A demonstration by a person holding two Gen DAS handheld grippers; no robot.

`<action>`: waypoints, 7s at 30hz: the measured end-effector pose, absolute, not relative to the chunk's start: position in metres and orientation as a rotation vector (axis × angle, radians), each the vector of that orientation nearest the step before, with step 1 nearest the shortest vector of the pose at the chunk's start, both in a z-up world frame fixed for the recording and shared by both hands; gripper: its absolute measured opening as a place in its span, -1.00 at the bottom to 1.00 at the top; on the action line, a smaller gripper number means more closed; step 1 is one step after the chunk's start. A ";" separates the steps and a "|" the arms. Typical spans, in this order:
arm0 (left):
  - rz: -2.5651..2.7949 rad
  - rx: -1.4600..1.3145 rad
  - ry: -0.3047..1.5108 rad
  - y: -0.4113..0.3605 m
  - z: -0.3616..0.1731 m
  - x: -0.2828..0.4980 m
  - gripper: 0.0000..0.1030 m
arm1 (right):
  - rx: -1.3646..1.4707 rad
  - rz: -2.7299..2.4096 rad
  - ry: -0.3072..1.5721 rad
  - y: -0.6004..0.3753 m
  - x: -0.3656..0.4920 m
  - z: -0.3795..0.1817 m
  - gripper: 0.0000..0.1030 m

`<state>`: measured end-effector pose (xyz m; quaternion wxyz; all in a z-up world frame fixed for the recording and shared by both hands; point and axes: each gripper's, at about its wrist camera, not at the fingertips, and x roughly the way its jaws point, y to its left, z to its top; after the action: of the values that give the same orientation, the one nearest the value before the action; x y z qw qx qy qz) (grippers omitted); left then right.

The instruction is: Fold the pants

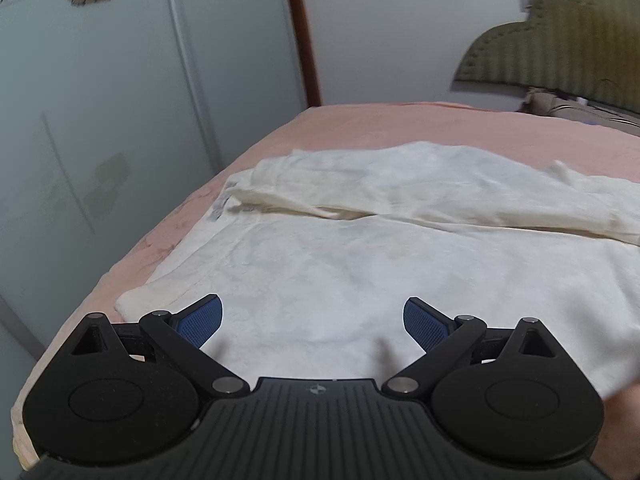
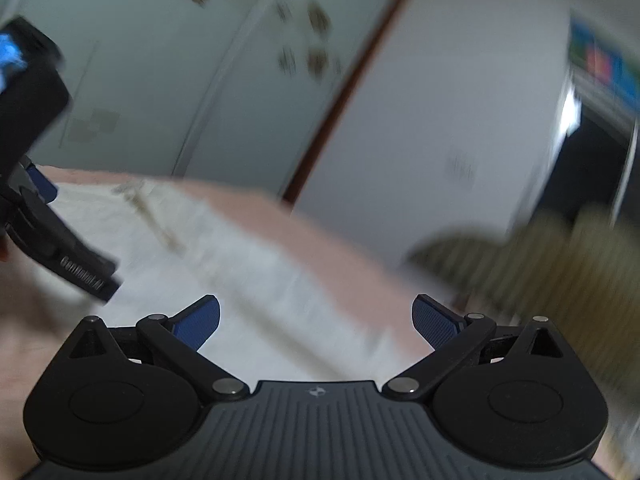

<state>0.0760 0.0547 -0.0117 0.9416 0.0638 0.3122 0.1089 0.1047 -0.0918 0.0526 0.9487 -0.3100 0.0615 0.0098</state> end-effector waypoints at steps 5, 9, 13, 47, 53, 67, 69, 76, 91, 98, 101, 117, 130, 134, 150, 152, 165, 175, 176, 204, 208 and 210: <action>0.273 0.102 0.669 0.074 -0.029 0.103 0.92 | -0.638 0.171 0.324 -0.110 0.206 0.052 1.00; 0.273 0.141 0.675 0.077 -0.042 0.112 0.92 | -0.389 0.319 0.409 -0.136 0.286 0.063 1.00; 0.264 0.148 0.675 0.081 -0.057 0.116 1.00 | -0.162 0.382 0.531 -0.151 0.370 0.058 0.99; 0.068 -0.450 0.625 0.179 0.021 0.215 0.94 | -0.751 0.625 0.435 -0.067 0.293 -0.018 -0.79; -0.003 -0.583 0.751 0.191 0.023 0.313 0.91 | -0.788 0.621 0.361 -0.074 0.280 -0.033 -0.79; 0.025 -0.663 0.867 0.187 -0.017 0.354 -0.96 | -0.635 0.518 0.321 -0.087 0.261 -0.020 -0.76; 0.012 -0.609 0.788 0.186 0.001 0.315 -0.96 | -0.599 0.482 0.303 -0.097 0.249 -0.007 -0.67; -0.043 -0.498 0.638 0.186 0.028 0.193 -0.95 | -0.714 0.343 0.291 -0.134 0.207 0.008 0.08; -0.019 -0.534 0.651 0.195 0.020 0.157 -0.95 | -0.677 0.260 0.460 -0.156 0.168 0.004 -0.88; -0.052 -0.441 0.696 0.207 0.011 0.122 -0.94 | -0.550 0.380 0.536 -0.148 0.097 0.009 -0.89; -0.023 -0.388 0.756 0.207 -0.007 0.115 -0.94 | -0.585 0.393 0.569 -0.138 0.085 -0.008 -0.89; 0.112 -0.273 0.761 0.200 -0.026 0.109 -0.81 | -0.440 0.437 0.598 -0.133 0.065 -0.011 -0.89; 0.378 0.018 0.631 0.161 0.004 0.078 -0.18 | -0.200 0.372 0.580 -0.175 0.047 -0.003 -0.32; 0.447 0.017 0.527 0.148 0.030 0.069 -0.14 | 0.019 0.180 0.547 -0.250 0.031 0.011 -0.23; -0.434 0.255 0.606 -0.078 -0.008 0.081 -0.02 | 0.944 -0.052 0.494 -0.436 0.043 -0.050 0.12; -0.505 0.320 0.561 -0.100 -0.012 0.072 0.02 | 1.006 -0.052 0.462 -0.445 0.050 -0.055 0.10; -0.612 0.656 0.404 -0.195 -0.078 0.037 0.23 | 1.202 -0.054 0.299 -0.474 0.066 -0.062 0.24; -0.538 0.681 0.350 -0.196 -0.076 0.040 0.26 | 1.301 -0.111 0.066 -0.507 0.060 -0.069 0.32; -0.521 0.673 0.334 -0.197 -0.075 0.042 0.27 | 1.277 -0.098 0.053 -0.509 0.063 -0.066 0.40; -0.457 0.718 0.342 -0.217 -0.079 0.057 0.81 | 1.285 0.010 0.258 -0.484 0.105 -0.058 0.70; -0.318 0.698 0.309 -0.214 -0.076 0.067 0.75 | 1.215 0.020 0.288 -0.480 0.131 -0.045 0.70; -0.303 0.657 0.308 -0.208 -0.070 0.071 0.72 | 1.147 -0.010 0.310 -0.480 0.143 -0.040 0.70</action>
<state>0.0707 -0.2078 -0.0699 0.9237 0.3201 0.1502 -0.1477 0.1432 -0.4800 -0.0400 0.8287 0.5403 0.1463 -0.0049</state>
